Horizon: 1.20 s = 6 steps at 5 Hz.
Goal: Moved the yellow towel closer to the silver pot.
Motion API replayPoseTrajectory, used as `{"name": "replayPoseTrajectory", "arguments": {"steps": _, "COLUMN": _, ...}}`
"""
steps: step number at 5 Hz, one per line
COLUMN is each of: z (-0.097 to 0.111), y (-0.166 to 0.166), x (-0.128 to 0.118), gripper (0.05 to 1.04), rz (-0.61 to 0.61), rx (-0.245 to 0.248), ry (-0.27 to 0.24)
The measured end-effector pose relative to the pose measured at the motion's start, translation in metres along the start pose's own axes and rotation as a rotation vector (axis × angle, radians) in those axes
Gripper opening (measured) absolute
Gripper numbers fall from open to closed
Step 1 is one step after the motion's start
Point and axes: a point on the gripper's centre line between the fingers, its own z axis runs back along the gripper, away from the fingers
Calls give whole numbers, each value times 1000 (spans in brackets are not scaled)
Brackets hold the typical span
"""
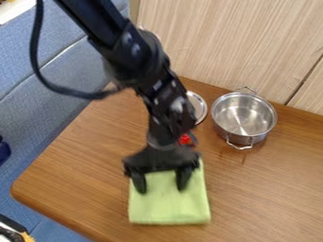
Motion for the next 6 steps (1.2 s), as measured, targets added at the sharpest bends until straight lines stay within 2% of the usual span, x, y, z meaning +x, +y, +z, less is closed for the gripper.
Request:
{"name": "replayPoseTrajectory", "arguments": {"steps": 2, "z": -6, "y": 39, "x": 58, "gripper": 999, "rz": 230, "rx": 66, "ry": 1}}
{"name": "replayPoseTrajectory", "arguments": {"steps": 3, "z": -9, "y": 56, "x": 82, "gripper": 999, "rz": 324, "rx": 82, "ry": 0}}
{"name": "replayPoseTrajectory", "arguments": {"steps": 4, "z": -11, "y": 63, "x": 96, "gripper": 999, "rz": 376, "rx": 89, "ry": 8}}
{"name": "replayPoseTrajectory", "arguments": {"steps": 6, "z": -12, "y": 61, "x": 99, "gripper": 999, "rz": 377, "rx": 81, "ry": 8}}
